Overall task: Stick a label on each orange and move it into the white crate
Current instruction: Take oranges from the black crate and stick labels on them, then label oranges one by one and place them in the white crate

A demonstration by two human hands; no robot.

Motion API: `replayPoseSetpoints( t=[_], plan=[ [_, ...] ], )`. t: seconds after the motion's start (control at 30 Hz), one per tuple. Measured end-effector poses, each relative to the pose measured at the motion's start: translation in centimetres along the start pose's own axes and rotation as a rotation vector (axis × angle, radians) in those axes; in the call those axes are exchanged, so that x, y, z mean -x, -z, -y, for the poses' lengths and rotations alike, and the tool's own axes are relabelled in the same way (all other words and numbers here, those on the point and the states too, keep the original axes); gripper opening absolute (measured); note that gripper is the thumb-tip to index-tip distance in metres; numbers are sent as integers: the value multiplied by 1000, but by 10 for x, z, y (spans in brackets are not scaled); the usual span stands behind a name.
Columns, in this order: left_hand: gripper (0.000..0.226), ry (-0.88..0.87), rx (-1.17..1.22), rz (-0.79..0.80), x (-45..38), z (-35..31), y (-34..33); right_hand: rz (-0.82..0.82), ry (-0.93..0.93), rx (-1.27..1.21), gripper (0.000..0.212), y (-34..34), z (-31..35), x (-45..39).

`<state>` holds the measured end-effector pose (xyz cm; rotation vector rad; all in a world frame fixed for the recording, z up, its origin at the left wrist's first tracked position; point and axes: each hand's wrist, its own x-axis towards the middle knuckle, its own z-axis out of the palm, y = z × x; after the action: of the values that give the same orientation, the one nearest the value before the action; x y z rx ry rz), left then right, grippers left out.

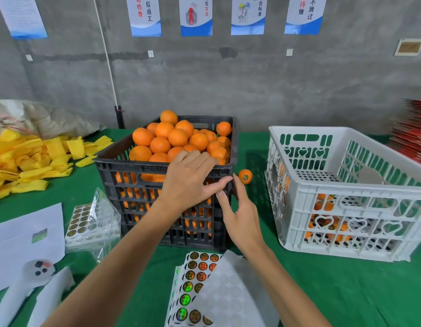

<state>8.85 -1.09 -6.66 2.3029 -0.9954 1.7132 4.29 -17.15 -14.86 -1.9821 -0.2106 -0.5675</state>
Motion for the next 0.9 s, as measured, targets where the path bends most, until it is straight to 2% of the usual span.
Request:
replayPoseSetpoints(
  t=[0.07,0.23,0.33,0.4,0.47,0.57,0.6,0.67,0.8,0.9],
  plan=[
    [43,63,26,39,10,-12,1,-2,9,16,66,3,-1,4],
    [57,215,66,97,41,-46,16,11,50,42,56,13,-5,24],
    [51,377,166,162,65,-73,35,70,12,206,52,20,-20,47],
    [46,522,264,315,85,-89,48,176,-9,352,50,27,-34,62],
    [44,709,315,554,107,-105,60,275,-61,475,47,33,-49,74],
    [63,1085,293,940,134,-129,69,302,-122,596,39,32,-60,89],
    [68,1150,279,1013,140,-135,70,305,-109,643,38,29,-60,93],
    [70,1214,322,988,148,-143,71,314,-65,695,42,24,-58,98],
    [55,1362,538,846,150,-139,73,394,0,685,58,18,-50,98],
    [49,1313,537,928,154,-132,76,467,32,651,64,18,-46,94]
  ],
)
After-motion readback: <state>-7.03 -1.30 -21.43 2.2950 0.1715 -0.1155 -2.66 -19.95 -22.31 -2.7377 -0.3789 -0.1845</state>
